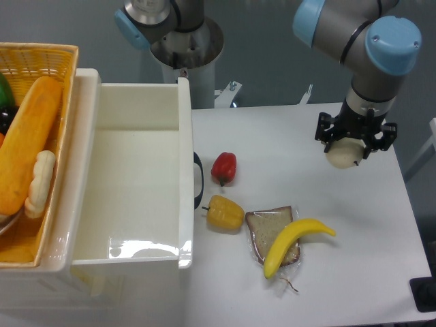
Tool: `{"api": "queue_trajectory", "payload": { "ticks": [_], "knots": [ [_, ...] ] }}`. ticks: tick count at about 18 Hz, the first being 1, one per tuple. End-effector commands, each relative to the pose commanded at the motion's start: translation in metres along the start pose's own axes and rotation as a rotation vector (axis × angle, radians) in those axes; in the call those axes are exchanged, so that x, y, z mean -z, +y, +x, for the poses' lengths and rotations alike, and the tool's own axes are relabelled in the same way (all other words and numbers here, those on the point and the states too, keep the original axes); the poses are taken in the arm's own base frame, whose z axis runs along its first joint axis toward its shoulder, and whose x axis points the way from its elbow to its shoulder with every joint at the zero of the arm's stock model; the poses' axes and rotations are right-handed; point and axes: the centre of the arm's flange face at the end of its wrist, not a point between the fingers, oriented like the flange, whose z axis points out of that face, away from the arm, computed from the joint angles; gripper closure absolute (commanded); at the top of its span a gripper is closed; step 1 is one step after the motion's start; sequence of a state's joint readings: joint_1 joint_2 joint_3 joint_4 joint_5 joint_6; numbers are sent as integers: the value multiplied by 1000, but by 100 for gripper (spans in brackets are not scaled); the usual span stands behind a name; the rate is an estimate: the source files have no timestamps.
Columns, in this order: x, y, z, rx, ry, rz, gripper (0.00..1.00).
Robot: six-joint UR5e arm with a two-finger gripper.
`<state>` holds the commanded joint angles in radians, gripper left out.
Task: Place the pear in the upper white drawer
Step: 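Carry the held pale pear with the gripper toward the open white drawer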
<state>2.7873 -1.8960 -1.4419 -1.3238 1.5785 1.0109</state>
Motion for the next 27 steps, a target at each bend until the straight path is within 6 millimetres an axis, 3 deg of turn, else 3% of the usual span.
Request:
{"api": "queue_trajectory", "payload": {
  "ticks": [8, 19, 27],
  "knots": [
    [28, -9, 28, 13, 40, 34, 97],
    [125, -36, 152, 81, 108, 245, 100],
    [173, -59, 250, 33, 136, 332, 100]
  ]
}}
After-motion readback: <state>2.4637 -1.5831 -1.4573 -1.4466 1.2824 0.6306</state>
